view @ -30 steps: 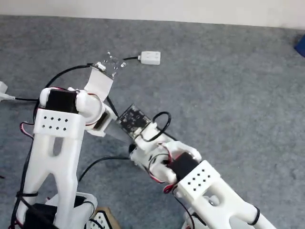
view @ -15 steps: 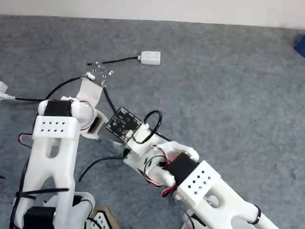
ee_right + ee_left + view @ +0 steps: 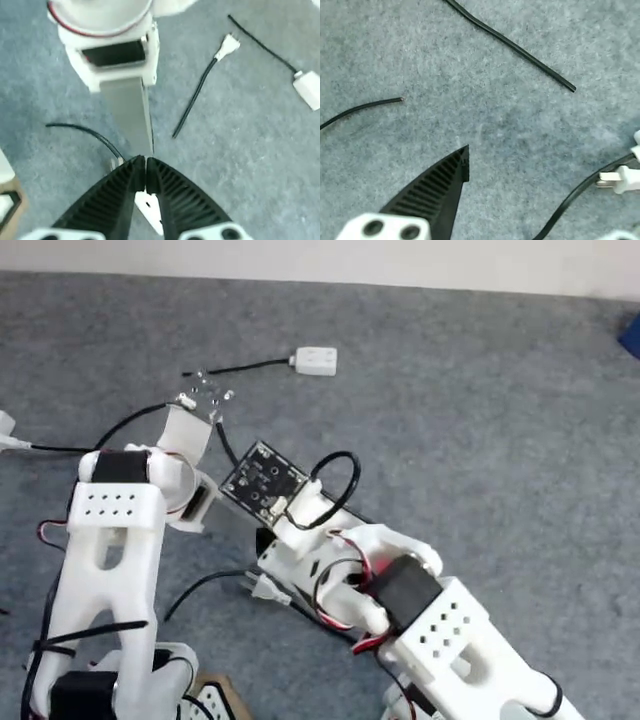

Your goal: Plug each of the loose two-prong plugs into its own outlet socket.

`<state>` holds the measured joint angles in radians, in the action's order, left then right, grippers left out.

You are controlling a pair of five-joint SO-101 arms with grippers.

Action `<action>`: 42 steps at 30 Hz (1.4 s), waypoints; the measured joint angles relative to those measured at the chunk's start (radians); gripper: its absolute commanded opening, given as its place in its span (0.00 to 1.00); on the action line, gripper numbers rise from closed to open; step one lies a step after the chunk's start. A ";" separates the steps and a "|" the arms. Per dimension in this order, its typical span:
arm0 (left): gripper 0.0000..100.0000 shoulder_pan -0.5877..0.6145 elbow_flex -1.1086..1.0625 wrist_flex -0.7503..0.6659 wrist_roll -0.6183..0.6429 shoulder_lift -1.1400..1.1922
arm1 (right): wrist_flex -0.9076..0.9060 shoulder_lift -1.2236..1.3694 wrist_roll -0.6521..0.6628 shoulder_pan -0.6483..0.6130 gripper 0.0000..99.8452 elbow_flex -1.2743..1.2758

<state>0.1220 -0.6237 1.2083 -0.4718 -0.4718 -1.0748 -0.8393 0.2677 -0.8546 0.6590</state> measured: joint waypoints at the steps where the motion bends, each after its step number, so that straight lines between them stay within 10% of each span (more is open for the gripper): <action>1: 0.53 0.009 0.000 0.000 0.000 0.000 | -0.003 0.000 0.008 0.014 0.01 0.014; 15: 0.53 0.210 0.043 -0.066 0.025 0.000 | 0.118 0.000 0.032 -0.107 0.01 0.477; 42: 0.53 0.313 0.046 -0.066 -0.008 0.000 | 0.393 0.592 0.031 -0.150 0.01 0.315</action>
<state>0.4350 -0.5777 1.1423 -0.4795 -0.4718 -0.6820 -0.2470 0.2984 -1.0050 0.9735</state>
